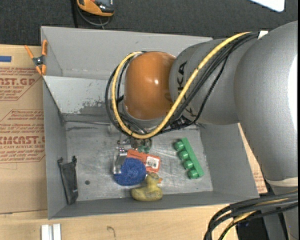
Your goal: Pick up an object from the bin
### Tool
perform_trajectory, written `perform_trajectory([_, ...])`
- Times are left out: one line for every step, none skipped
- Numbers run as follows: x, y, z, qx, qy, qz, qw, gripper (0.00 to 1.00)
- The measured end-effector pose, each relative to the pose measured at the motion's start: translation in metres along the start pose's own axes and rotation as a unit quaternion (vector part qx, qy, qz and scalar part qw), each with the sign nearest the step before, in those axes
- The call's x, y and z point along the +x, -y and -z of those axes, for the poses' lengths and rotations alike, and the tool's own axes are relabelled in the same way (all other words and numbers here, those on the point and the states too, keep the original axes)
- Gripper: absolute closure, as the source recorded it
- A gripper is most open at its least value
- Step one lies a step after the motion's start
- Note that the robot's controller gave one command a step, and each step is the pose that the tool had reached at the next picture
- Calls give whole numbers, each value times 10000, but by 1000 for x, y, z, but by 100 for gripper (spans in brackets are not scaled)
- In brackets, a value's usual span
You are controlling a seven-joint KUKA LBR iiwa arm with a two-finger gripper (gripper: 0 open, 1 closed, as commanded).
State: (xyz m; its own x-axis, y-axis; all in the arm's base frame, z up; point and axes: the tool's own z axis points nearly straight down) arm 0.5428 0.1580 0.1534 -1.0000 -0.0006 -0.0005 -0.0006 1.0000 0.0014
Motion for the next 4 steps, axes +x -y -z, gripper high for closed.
perform_trajectory([5, 36, -48, 1, 20, 511, 9987, 0])
perform_trajectory([12, 61, -62, 6, -40, 931, 9956, 0])
perform_trajectory([11, 58, -37, 6, 22, 1331, 9911, 0])
perform_trajectory([15, 63, -54, -3, 13, 1174, 9931, 0])
